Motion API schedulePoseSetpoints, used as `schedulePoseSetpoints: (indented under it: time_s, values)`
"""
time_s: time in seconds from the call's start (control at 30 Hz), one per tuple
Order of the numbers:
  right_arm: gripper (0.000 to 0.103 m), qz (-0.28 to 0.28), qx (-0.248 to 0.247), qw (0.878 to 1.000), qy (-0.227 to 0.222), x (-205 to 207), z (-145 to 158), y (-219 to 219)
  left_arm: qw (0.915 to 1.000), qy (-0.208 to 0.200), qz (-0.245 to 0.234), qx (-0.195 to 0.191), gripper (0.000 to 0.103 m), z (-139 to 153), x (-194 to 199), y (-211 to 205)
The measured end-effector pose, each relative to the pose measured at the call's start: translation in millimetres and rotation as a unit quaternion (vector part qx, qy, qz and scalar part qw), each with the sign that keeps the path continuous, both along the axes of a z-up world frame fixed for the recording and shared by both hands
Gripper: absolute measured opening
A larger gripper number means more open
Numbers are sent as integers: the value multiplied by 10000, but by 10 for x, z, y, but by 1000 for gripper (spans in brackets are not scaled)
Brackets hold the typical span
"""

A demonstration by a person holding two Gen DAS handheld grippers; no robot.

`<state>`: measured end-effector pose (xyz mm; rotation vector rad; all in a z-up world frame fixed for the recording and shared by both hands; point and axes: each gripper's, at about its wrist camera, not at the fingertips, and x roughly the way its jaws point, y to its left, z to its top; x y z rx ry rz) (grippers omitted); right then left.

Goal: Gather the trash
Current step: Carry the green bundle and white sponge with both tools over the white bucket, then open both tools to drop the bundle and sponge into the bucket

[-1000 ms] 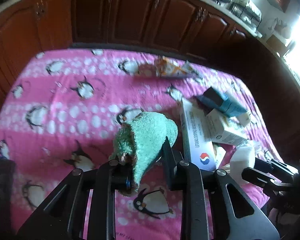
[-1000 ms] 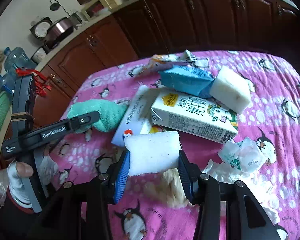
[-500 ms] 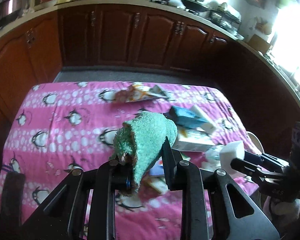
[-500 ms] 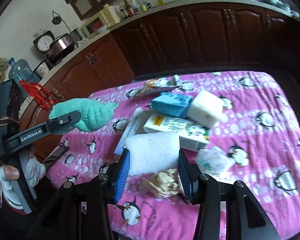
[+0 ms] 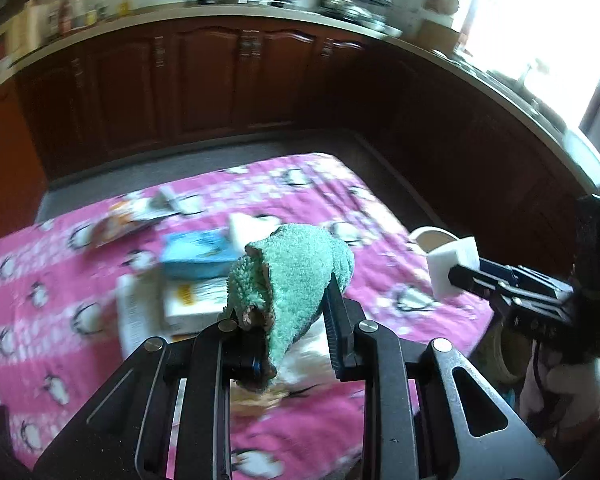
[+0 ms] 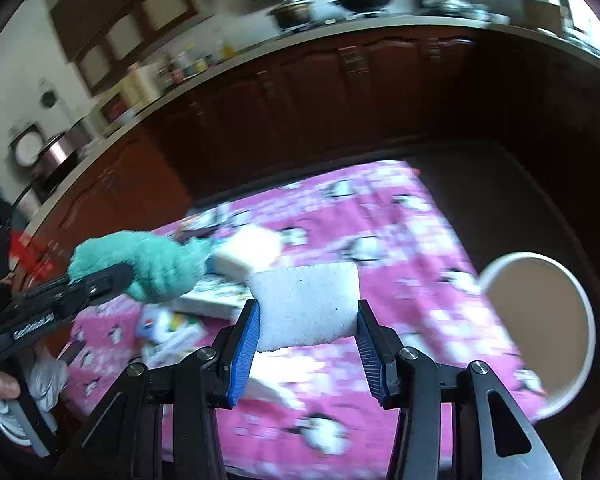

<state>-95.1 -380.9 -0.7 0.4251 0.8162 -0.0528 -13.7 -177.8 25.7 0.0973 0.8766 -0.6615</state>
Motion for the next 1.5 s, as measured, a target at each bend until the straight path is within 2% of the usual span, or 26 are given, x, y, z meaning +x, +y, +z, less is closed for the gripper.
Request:
schedulePoseSetpoints:
  time_s: [0.17,0.33,0.43,0.5,0.7,0.9,0.97,1.03,1.1,1.23,1.5]
  values:
    - [45,-793,-167,9963,273,-309,-119,-641,9981,135,-598,-72,22,18,-48,-645]
    - [45,-1495,-54,9856,793,-563,-452,-1228,9915,546,-1175,-116,22,-131,-77,-1351]
    - [45,-1740,26,9788,1079,-626,-697,-1456,9861,821,-1442,-112,22,-253,-95,-1755]
    - [45,-1841,98,9752,1224,-661,-842,-1565,9839,865,-1560,-81,22,-333,-100,-2014]
    - [46,-2046,203,9671,1501,-739,-1156,-1751,9790,1133,-1696,-27,22,-591,-89,-2521]
    - [55,-2294,293,9606,1540,-698,-1308,-1874,9753,1426,-1684,-110,27,-814,-27,-2830]
    - [55,-2323,372,9592,1570,-690,-1363,-1921,9735,1516,-1705,-151,37,-881,-18,-2891]
    - [56,-2339,373,9581,1611,-709,-1411,-1944,9702,1665,-1745,-216,52,-931,3,-2920]
    - [57,-2339,388,9580,1611,-718,-1432,-1923,9685,1746,-1752,-269,60,-940,17,-2915]
    - [57,-2350,443,9572,1632,-755,-1459,-1930,9706,1685,-1701,-234,60,-895,23,-2844]
    - [58,-2272,678,9584,1591,-793,-1442,-1926,9750,1465,-1650,-257,60,-731,6,-2450]
